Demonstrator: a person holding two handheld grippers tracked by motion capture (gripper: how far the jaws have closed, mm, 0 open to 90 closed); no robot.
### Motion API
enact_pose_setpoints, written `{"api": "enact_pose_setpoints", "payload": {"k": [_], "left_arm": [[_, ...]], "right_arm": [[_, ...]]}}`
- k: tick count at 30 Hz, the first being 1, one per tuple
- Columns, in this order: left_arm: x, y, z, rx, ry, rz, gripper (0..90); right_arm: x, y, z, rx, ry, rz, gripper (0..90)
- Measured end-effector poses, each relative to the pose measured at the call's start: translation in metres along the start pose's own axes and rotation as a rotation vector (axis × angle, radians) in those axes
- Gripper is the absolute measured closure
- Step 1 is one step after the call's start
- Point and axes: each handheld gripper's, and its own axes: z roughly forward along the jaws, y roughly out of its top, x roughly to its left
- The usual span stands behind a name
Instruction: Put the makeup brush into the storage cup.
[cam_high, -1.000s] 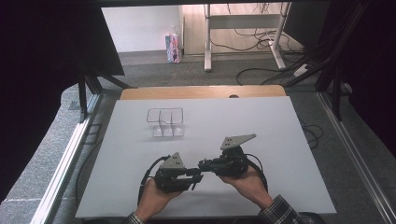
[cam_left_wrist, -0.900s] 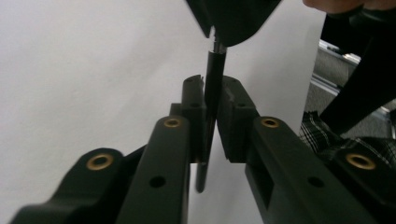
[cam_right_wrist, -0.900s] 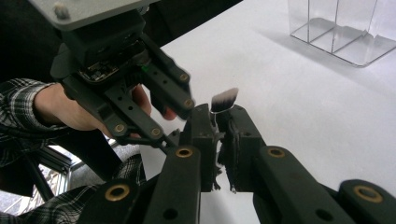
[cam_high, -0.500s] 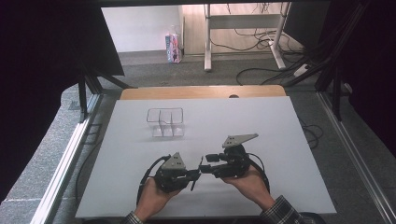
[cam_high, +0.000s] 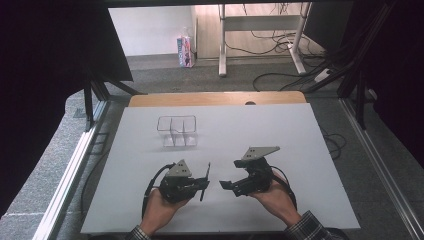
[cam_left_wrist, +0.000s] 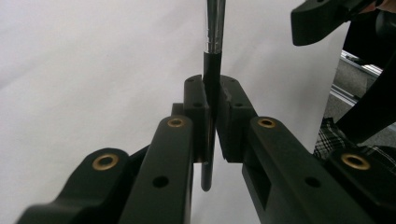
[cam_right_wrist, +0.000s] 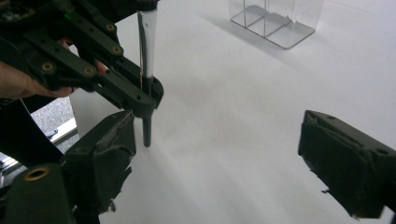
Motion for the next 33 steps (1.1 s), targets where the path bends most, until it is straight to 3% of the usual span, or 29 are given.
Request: {"api": "enact_pose_setpoints", "payload": {"k": [8,22,33], "left_arm": [[0.003,-0.001,-0.006,-0.007,0.024,-0.001,84.0],[0.011,-0.003,-0.016,-0.019,0.057,-0.021,84.0],[0.018,-0.005,-0.023,-0.028,0.087,-0.044,84.0]], "right_arm": [[-0.002,-0.007,-0.002,0.028,-0.023,-0.014,3.7],[-0.004,-0.014,-0.013,0.031,-0.050,-0.028,1.5],[-0.005,-0.022,-0.022,0.026,-0.117,-0.039,0.0]]}}
